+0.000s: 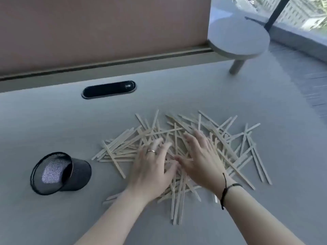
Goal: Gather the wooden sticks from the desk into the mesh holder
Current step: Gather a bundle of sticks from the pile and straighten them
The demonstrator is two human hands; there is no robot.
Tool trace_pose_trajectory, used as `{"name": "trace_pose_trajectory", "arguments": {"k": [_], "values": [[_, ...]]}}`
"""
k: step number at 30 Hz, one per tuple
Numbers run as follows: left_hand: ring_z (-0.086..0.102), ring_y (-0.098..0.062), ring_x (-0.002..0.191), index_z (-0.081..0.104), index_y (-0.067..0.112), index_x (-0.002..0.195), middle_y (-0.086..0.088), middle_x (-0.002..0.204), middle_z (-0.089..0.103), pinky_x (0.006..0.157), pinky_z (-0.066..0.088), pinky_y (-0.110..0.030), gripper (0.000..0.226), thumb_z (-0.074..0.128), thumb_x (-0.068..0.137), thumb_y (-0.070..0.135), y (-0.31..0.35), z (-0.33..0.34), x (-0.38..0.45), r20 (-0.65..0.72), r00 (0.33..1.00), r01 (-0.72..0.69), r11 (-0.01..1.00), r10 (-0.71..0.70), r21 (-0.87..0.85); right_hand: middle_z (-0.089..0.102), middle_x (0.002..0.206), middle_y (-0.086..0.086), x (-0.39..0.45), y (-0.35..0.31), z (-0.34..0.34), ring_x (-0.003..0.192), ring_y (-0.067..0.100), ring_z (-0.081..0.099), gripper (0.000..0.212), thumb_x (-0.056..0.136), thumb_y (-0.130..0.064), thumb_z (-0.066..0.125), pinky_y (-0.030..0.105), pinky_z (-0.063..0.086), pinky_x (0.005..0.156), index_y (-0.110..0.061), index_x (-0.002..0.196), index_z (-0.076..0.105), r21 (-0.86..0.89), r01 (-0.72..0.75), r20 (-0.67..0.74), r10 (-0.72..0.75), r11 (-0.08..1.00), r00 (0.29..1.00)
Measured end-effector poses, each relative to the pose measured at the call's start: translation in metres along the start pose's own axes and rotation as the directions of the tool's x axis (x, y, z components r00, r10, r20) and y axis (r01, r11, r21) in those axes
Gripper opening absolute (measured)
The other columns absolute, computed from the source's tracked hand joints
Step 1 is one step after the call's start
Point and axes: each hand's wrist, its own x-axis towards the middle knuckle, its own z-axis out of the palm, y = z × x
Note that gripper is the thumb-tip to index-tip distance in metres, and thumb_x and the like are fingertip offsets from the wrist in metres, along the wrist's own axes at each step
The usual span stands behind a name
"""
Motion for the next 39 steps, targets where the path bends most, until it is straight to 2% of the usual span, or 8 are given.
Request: {"name": "trace_pose_trajectory", "arguments": {"k": [3,9,14,19,23,30,35,39], "values": [[0.047,-0.033,0.134,0.056,0.018,0.136,-0.013,0.145,0.053,0.113,0.035,-0.055,0.054,0.05,0.092,0.05,-0.005,0.024,-0.003,-0.058,0.996,-0.063,0.992,0.07,0.112,0.024,0.162,0.003,0.0,0.009,0.02,0.153,0.021,0.009,0.068,0.094,-0.069,0.032,0.043,0.006,0.124,-0.029,0.149,0.034,-0.142,0.062,-0.137,-0.082,0.988,0.987],[0.048,-0.029,0.129,0.066,0.016,0.127,-0.011,0.139,0.06,0.114,0.035,-0.047,0.045,0.052,0.09,0.038,-0.003,0.05,-0.01,-0.257,0.947,-0.155,0.976,0.191,0.155,0.048,0.146,0.003,-0.005,0.018,0.038,0.145,0.024,0.034,0.054,0.098,-0.058,0.038,0.046,0.025,0.119,-0.023,0.136,0.054,-0.183,0.143,-0.343,-0.199,0.973,0.918],[0.055,-0.023,0.121,0.066,0.019,0.125,-0.001,0.133,0.064,0.102,0.042,-0.042,0.047,0.051,0.088,0.043,-0.005,0.055,-0.017,-0.347,0.914,-0.171,0.975,0.211,0.142,0.06,0.123,-0.002,-0.011,0.014,0.045,0.12,0.021,0.054,0.046,0.097,-0.057,0.039,0.038,0.033,0.111,-0.024,0.12,0.063,-0.233,0.197,-0.434,-0.283,0.952,0.855],[0.059,-0.024,0.116,0.06,0.027,0.126,0.006,0.128,0.063,0.087,0.05,-0.041,0.045,0.048,0.087,0.046,-0.001,0.052,-0.021,-0.32,0.931,-0.136,0.98,0.177,0.144,0.062,0.118,-0.001,-0.017,0.005,0.046,0.112,0.025,0.058,0.037,0.096,-0.055,0.043,0.034,0.039,0.095,-0.028,0.11,0.064,-0.243,0.201,-0.454,-0.295,0.949,0.841],[0.058,-0.026,0.116,0.058,0.03,0.126,0.004,0.122,0.064,0.085,0.049,-0.041,0.038,0.049,0.092,0.043,0.003,0.05,-0.03,-0.32,0.927,-0.149,0.976,0.195,0.161,0.06,0.124,-0.001,-0.027,0.004,0.041,0.11,0.027,0.06,0.04,0.094,-0.057,0.045,0.035,0.044,0.087,-0.032,0.119,0.062,-0.189,0.259,-0.416,-0.316,0.947,0.853],[0.063,-0.024,0.115,0.063,0.031,0.13,0.004,0.124,0.068,0.089,0.054,-0.042,0.041,0.059,0.089,0.039,0.0,0.045,-0.039,-0.334,0.915,-0.217,0.974,0.226,0.064,0.057,0.124,-0.003,-0.044,0.011,0.038,0.108,0.022,0.06,0.063,0.08,-0.074,0.035,0.036,0.049,0.088,-0.035,0.122,0.062,-0.092,0.315,-0.343,-0.327,0.945,0.88],[0.069,-0.016,0.096,0.071,0.028,0.111,0.009,0.105,0.073,0.079,0.057,-0.038,0.028,0.063,0.087,0.041,-0.011,0.049,-0.036,-0.391,0.885,-0.29,0.956,0.253,-0.037,0.057,0.127,-0.004,-0.04,0.017,0.041,0.114,0.02,0.057,0.045,0.091,-0.061,0.053,0.036,0.047,0.093,-0.033,0.125,0.06,-0.063,0.322,-0.348,-0.324,0.944,0.88],[0.069,-0.009,0.087,0.076,0.02,0.105,0.005,0.098,0.076,0.077,0.053,-0.024,0.018,0.075,0.087,0.022,-0.014,0.048,-0.03,-0.43,0.856,-0.361,0.928,0.287,-0.098,0.056,0.127,-0.004,-0.037,0.019,0.039,0.113,0.021,0.058,0.046,0.089,-0.06,0.057,0.04,0.048,0.094,-0.033,0.125,0.061,-0.023,0.336,-0.36,-0.322,0.941,0.876]]}}
